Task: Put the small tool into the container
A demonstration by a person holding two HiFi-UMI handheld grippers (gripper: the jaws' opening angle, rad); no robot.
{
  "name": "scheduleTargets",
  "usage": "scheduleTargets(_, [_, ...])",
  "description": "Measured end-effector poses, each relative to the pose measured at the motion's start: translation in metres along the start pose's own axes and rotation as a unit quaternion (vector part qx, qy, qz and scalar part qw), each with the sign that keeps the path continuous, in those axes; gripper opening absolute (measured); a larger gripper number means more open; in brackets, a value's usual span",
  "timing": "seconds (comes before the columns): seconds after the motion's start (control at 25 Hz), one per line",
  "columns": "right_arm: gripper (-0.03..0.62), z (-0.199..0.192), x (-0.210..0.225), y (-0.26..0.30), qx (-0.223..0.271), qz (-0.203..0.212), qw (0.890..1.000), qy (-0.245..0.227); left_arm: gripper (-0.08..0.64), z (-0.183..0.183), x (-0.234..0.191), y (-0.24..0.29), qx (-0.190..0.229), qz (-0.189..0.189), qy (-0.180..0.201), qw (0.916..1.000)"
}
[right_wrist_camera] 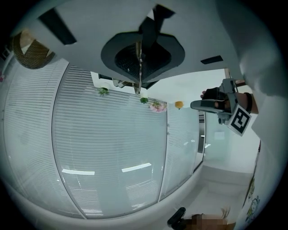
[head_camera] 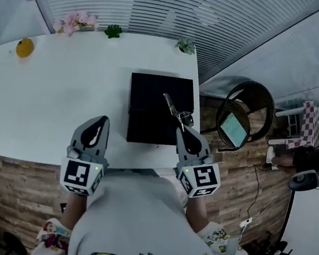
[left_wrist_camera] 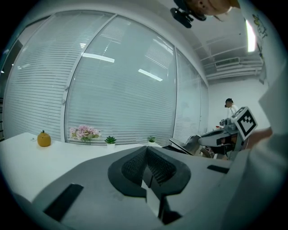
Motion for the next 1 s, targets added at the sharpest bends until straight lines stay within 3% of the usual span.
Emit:
scheduleTargets(0.4, [0.008, -0.005, 0.008, -0.003, 0.0, -0.001, 1.0, 0.003, 0.005, 0.001, 0.017, 0.016, 0.004, -0.018, -0.001, 0.9998])
scheduleTargets(1.0, [0.008, -0.012, 0.005, 0.011, -0.023, 0.068, 0.997, 0.001, 0.005, -0.002, 0.024, 0.028, 0.001, -0.004, -0.002, 1.0])
Point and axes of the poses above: the fingertips, and each gripper's own axes: y forward along the fingers, x to its right, z out of its top, the point moved 2 cm from there along -y, backward along the fingers, and after that the axes turned 3 degrees about z, right-handed, at the moved point
